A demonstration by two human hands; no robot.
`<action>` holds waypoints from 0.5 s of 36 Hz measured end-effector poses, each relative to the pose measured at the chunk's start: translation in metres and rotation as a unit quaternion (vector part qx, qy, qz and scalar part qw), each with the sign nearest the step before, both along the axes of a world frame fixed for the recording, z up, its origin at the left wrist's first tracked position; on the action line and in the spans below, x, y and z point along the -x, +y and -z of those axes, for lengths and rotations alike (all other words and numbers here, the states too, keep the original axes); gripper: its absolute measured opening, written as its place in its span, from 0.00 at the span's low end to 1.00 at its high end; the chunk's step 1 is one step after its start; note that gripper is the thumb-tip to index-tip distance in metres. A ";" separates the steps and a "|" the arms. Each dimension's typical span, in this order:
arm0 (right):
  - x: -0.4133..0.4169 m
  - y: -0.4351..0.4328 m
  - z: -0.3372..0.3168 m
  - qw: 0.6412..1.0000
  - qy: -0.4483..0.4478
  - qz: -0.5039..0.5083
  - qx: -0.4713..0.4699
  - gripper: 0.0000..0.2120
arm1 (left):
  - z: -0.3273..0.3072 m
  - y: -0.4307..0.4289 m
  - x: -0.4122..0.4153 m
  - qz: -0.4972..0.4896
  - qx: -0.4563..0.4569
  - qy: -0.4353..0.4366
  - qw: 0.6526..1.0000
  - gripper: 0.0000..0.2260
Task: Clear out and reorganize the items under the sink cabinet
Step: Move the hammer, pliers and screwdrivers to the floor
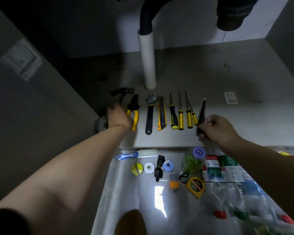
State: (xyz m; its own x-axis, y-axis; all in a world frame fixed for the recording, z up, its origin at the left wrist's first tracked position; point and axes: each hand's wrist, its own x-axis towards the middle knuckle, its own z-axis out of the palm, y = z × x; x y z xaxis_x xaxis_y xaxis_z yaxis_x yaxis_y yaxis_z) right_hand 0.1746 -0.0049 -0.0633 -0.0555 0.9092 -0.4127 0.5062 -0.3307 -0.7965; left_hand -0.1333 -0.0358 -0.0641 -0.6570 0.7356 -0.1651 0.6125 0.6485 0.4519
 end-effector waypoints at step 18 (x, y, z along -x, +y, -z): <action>-0.042 -0.017 -0.019 0.997 0.069 -0.002 0.035 0.03 | 0.012 0.010 -0.003 -0.067 0.044 0.045 0.996 0.17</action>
State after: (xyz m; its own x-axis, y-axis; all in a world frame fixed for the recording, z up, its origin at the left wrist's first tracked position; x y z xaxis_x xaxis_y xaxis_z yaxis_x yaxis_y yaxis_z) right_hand 0.2171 -0.0216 -0.0448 -0.1195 0.8783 -0.4629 0.3956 -0.3855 -0.8336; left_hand -0.1305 -0.0262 -0.0763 -0.7635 0.6255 -0.1608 0.5530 0.7618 0.3375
